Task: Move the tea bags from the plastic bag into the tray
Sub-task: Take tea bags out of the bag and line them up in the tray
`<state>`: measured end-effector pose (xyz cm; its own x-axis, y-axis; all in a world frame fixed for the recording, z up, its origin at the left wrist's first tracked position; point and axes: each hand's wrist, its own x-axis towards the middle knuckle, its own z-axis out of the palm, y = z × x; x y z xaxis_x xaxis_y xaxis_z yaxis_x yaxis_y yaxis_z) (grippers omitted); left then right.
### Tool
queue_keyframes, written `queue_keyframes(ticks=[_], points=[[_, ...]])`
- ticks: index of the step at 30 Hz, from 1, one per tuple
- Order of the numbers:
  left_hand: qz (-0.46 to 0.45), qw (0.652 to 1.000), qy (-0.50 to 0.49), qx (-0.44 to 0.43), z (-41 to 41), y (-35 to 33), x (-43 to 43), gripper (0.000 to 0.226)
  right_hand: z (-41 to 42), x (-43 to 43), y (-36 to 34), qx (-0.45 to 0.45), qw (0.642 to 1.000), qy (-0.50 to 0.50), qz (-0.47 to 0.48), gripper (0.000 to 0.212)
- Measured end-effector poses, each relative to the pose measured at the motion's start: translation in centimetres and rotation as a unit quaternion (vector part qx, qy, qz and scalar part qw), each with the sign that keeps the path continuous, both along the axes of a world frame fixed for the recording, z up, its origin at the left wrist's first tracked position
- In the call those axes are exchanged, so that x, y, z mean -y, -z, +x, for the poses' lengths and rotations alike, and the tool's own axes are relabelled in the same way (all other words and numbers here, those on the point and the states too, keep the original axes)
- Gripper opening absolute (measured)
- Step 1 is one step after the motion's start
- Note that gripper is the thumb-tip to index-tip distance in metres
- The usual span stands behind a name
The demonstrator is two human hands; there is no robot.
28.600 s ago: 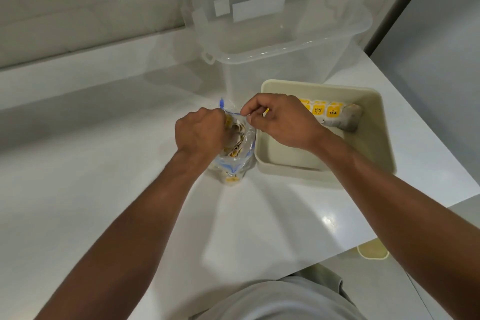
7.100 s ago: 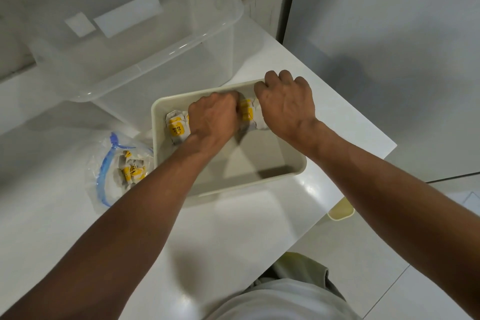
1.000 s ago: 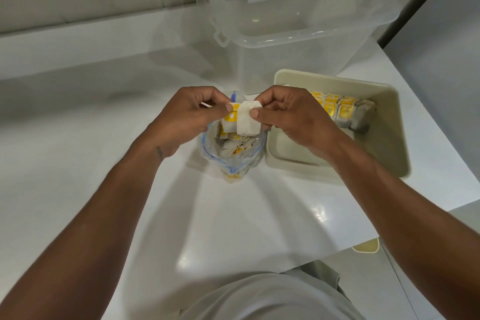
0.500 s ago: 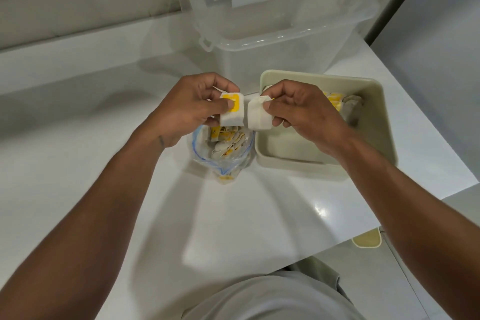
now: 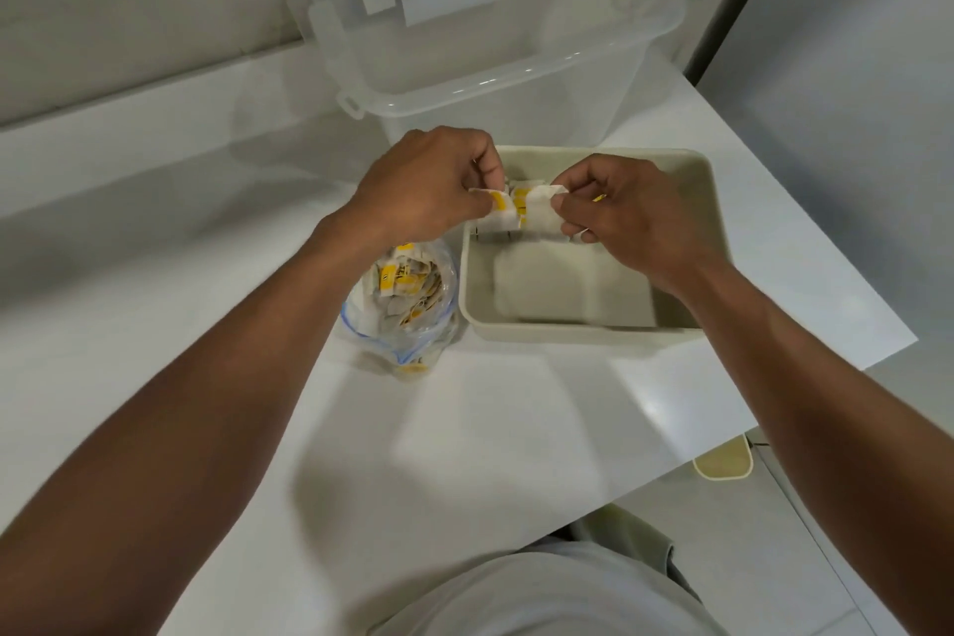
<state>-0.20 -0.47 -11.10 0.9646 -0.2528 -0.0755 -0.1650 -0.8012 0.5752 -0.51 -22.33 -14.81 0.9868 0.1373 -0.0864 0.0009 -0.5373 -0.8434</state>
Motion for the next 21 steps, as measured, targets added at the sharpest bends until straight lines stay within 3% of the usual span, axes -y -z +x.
queue_keyframes(ticks=[5, 11, 17, 21], points=[[0.173, 0.982, 0.019, 0.076, 1.0, 1.1, 1.7, 0.012, 1.1, 0.7, 1.3, -0.006, 0.999, -0.012, -0.04, 0.008], [0.281, 0.95, 0.053, 0.124, 1.9, 2.8, 2.6, 0.015, 2.1, 0.3, 2.5, -0.025, 0.997, -0.019, -0.067, 0.01], [0.288, 0.95, 0.038, 0.113, 2.4, 3.8, 2.9, 0.021, 2.7, 0.3, 3.3, -0.055, 0.997, -0.031, -0.032, 0.009], [0.26, 0.961, 0.037, 0.09, 2.8, 4.0, 2.7, 0.013, 3.3, 0.3, 3.8, -0.044, 0.997, -0.043, -0.042, 0.008]])
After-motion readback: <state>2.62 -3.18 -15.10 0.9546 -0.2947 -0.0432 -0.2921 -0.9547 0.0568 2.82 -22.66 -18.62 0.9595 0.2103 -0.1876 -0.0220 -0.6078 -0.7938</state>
